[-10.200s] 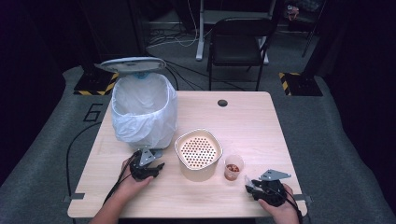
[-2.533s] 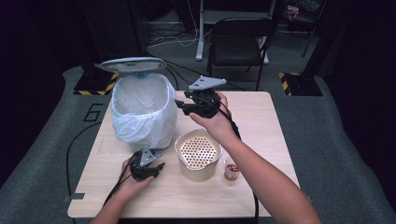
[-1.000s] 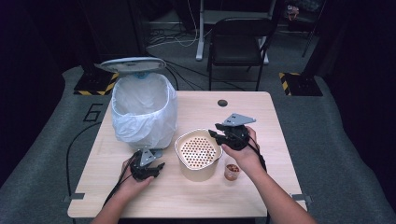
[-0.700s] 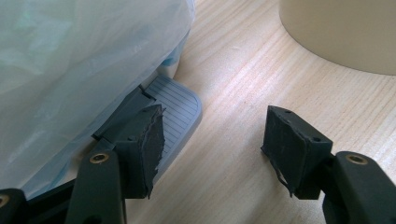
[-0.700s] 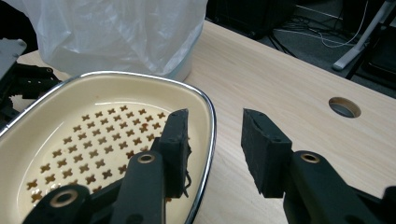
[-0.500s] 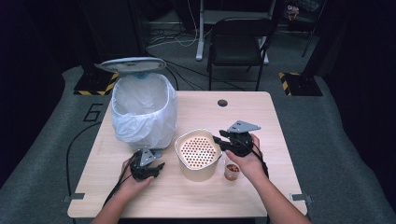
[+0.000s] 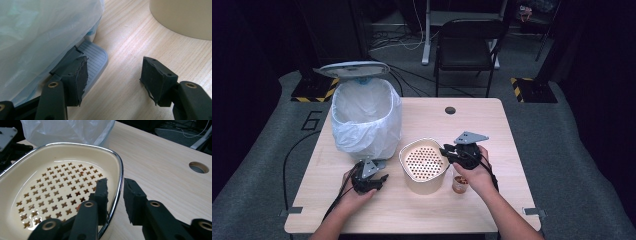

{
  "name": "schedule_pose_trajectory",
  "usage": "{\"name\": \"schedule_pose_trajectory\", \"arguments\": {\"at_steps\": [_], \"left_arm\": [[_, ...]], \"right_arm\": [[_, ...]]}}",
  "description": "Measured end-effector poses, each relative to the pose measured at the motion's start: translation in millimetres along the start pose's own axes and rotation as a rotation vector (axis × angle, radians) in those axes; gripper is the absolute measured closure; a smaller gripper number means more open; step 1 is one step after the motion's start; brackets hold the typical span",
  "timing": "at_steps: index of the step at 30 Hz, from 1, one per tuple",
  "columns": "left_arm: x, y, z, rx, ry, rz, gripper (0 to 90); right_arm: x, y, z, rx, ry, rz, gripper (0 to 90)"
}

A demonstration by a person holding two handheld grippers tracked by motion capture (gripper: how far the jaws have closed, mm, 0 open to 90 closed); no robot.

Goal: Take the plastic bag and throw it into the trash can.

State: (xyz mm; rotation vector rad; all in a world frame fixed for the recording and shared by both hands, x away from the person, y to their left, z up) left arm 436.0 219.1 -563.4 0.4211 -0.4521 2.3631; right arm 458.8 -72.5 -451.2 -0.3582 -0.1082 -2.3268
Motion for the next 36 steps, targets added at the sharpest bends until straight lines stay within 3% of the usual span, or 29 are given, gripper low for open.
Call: {"name": "schedule_pose_trajectory", "arguments": {"at_steps": [4,17,23,29,36], "left_arm": [[0.0,-0.1,0.0,0.000,0.000,0.001,38.2],[0.2,0.0,-0.2,0.001,0.000,0.000,38.2],[0.2,-0.1,-0.2,0.000,0.000,0.000,38.2],[0.2,-0.1,-0.2,0.000,0.000,-0.001,38.2],[0.2,-0.1,-0.3,0.000,0.001,0.000,38.2]], "right_arm": [[-1.2,1.8,-3.7,-0.026,-0.018,0.015,76.8],[-1.1,3.6,-1.4,-0.043,-0.012,0.059,80.8],[-7.8,-1.6,-0.9,0.020,-0.044,0.067,81.8],[-6.9,-6.5,-1.9,0.018,-0.048,0.125,84.3],[-0.4,-8.7,-4.1,0.015,-0.045,0.143,84.2]]}}
Point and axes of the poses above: each handheld gripper's, and its own axes: x roughly backward along the jaws, z roughly out of its top, y roughly to its right, the point moved 6 cm from there along -x, roughly forward along the jaws, and after that the axes turned 15 degrees about y, right-handed, at the moved point
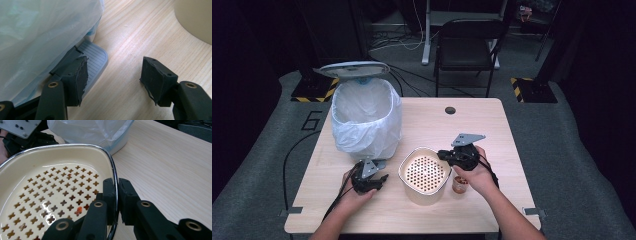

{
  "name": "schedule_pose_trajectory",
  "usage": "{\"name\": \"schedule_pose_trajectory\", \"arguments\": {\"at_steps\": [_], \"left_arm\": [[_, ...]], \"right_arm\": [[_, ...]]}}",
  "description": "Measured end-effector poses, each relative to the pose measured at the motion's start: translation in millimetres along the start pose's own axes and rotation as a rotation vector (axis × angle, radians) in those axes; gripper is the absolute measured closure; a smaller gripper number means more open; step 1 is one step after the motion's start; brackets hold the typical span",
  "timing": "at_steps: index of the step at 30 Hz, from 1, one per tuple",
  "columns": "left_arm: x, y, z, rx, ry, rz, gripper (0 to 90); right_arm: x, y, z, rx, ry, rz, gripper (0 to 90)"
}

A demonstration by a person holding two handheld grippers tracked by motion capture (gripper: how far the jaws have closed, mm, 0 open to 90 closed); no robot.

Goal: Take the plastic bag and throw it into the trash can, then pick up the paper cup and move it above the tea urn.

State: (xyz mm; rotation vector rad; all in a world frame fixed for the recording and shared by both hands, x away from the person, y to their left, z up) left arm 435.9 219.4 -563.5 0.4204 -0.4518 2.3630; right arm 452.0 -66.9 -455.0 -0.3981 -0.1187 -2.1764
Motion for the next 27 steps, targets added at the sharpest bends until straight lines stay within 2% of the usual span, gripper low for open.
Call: {"name": "schedule_pose_trajectory", "arguments": {"at_steps": [1,2,3,5,15,23,27], "left_arm": [[0.0,0.0,0.0,0.000,0.000,0.000,38.2],[0.0,0.0,0.0,0.000,0.000,-0.001,38.2],[0.0,0.0,0.0,0.000,0.000,-0.001,38.2],[-0.1,-0.1,0.1,-0.001,0.002,0.000,38.2],[-0.1,-0.1,0.1,-0.003,0.001,-0.002,38.2],[-0.1,0.0,0.1,0.000,0.002,0.001,38.2],[-0.2,0.0,0.1,-0.001,0.003,0.002,38.2]], "right_arm": [[0.5,0.1,-0.4,-0.002,0.005,-0.001,83.8],[3.0,-0.6,-0.9,-0.033,0.025,-0.004,75.6],[3.0,-0.6,-0.9,-0.033,0.025,-0.004,75.6],[5.7,-1.9,0.3,-0.048,0.050,-0.006,70.1],[31.6,-4.5,10.5,-0.050,0.158,-0.026,52.8],[52.0,1.5,2.3,-0.048,0.203,-0.039,46.4],[59.4,7.6,-5.1,-0.069,0.226,-0.076,43.1]]}}
Point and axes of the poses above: each handheld gripper's, and its own axes: x roughly backward along the jaws, z roughly out of its top, y roughly to its right, the point moved 6 cm from there along -x, roughly forward along the jaws, and after that the axes turned 15 degrees about y, right-handed, at the moved point
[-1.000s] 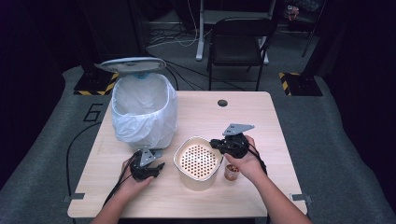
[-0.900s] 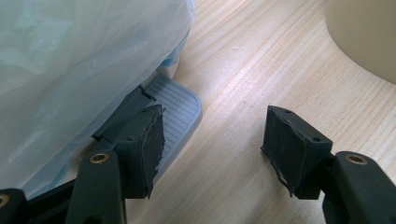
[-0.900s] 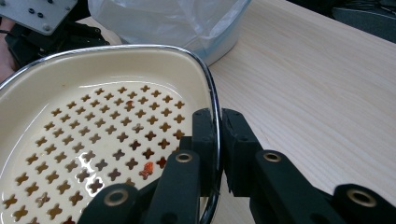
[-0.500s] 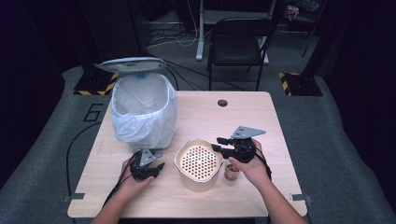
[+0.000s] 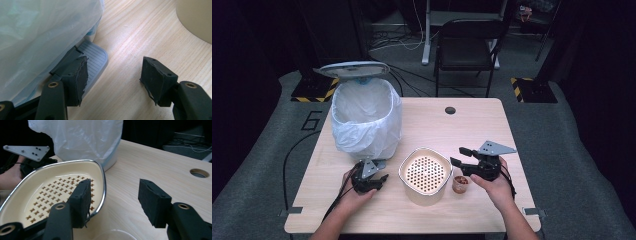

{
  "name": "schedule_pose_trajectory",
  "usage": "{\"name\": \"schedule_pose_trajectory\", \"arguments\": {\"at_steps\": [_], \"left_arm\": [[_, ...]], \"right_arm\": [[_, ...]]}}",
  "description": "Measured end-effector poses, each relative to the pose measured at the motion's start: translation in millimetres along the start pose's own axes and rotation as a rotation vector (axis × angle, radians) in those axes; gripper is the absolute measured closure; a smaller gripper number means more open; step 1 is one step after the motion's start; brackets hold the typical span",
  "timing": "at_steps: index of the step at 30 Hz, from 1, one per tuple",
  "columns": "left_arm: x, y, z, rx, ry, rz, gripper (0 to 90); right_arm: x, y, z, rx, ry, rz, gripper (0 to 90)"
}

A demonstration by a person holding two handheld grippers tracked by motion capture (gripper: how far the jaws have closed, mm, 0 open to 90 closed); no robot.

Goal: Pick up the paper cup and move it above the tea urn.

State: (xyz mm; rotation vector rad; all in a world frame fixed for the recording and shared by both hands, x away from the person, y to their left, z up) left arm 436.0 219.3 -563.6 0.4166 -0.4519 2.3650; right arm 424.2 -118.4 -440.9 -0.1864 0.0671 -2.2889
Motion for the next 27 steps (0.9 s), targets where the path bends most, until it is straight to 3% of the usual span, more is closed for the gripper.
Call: {"name": "schedule_pose_trajectory", "arguments": {"at_steps": [6,8,10,20,27], "left_arm": [[0.1,0.0,0.0,-0.001,-0.001,-0.002,38.2],[0.2,-0.1,-0.1,0.000,-0.001,-0.001,38.2],[0.2,0.0,-0.1,0.001,0.000,-0.001,38.2],[0.1,-0.1,-0.1,0.000,0.001,-0.002,38.2],[0.1,0.0,-0.1,0.001,0.001,-0.001,38.2]], "right_arm": [[12.9,4.3,-4.3,-0.012,0.030,-0.034,36.7],[16.2,4.0,-5.8,-0.022,0.035,-0.018,33.2],[20.1,3.4,-8.9,0.004,0.038,-0.023,31.3],[24.8,1.2,-26.9,0.013,-0.002,-0.029,15.9],[25.4,-0.9,-36.2,0.002,-0.014,-0.014,14.0]]}}
Point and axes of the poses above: each handheld gripper's, and its own axes: x roughly backward along the jaws, z roughly out of its top, y roughly to its right, the point moved 6 cm from there along -x, roughly forward along the jaws, and after that the axes turned 15 degrees about y, right-handed, at the moved point
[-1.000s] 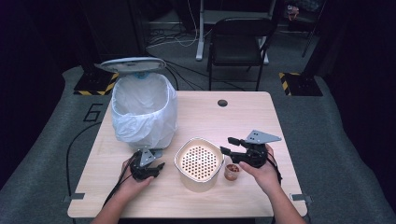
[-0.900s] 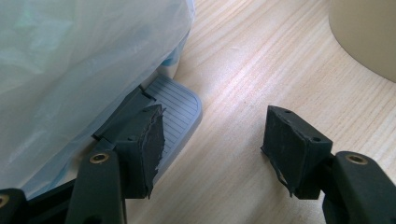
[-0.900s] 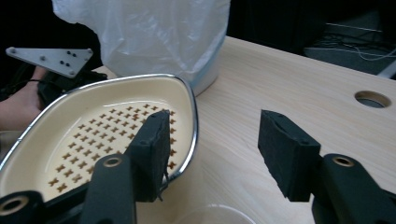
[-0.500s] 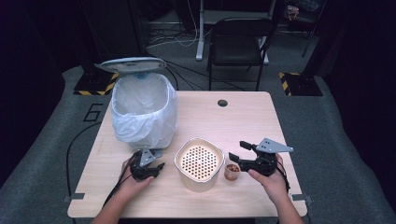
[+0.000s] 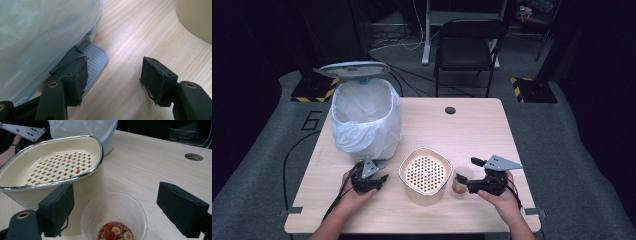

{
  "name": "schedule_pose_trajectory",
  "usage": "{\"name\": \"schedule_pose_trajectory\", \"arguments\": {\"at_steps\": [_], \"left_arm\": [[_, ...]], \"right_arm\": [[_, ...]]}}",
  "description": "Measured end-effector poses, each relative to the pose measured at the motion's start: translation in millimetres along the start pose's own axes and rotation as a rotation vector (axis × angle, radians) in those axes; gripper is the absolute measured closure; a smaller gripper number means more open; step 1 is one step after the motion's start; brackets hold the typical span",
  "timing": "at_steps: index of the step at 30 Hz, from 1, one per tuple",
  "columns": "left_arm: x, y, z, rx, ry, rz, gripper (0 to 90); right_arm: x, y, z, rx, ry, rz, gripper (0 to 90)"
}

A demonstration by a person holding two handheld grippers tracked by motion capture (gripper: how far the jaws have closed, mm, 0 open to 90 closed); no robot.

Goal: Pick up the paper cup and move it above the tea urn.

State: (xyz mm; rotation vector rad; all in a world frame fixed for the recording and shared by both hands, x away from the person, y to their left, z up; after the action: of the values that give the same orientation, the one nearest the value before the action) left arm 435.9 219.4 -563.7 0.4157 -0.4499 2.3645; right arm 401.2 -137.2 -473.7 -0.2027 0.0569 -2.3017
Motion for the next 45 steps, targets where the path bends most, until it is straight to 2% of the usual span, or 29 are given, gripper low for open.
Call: {"name": "schedule_pose_trajectory", "arguments": {"at_steps": [12,15,27,32,40,45], "left_arm": [[0.0,0.0,0.0,0.001,0.000,0.000,38.2],[0.1,0.0,0.1,-0.001,-0.002,-0.002,38.2],[0.0,-0.1,0.0,-0.001,-0.001,-0.002,38.3],[0.1,-0.1,0.1,-0.001,-0.003,-0.002,38.3],[0.0,-0.2,0.1,-0.001,-0.003,-0.002,38.2],[0.1,-0.2,0.2,-0.002,-0.003,-0.003,38.3]], "right_arm": [[-6.2,-0.1,-25.7,0.013,-0.058,0.033,12.2],[-8.6,-0.6,-29.5,0.029,-0.068,0.041,12.2],[-16.8,1.3,-45.6,0.033,-0.096,0.062,15.2],[-18.1,3.2,-51.3,0.044,-0.117,0.064,18.3],[-20.2,4.1,-54.0,0.035,-0.124,0.067,26.6],[-20.2,4.6,-53.2,0.050,-0.119,0.082,31.1]]}}
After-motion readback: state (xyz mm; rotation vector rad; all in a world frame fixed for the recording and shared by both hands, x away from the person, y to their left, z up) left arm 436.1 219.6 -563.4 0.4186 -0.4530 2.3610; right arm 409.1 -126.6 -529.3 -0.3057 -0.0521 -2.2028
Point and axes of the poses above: each handheld gripper's, and its own axes: x roughly backward along the jaws, z roughly out of its top, y roughly to its right, the point moved 6 cm from there along -x, roughly forward along the jaws, and after that the axes turned 15 degrees about y, right-handed, at the moved point
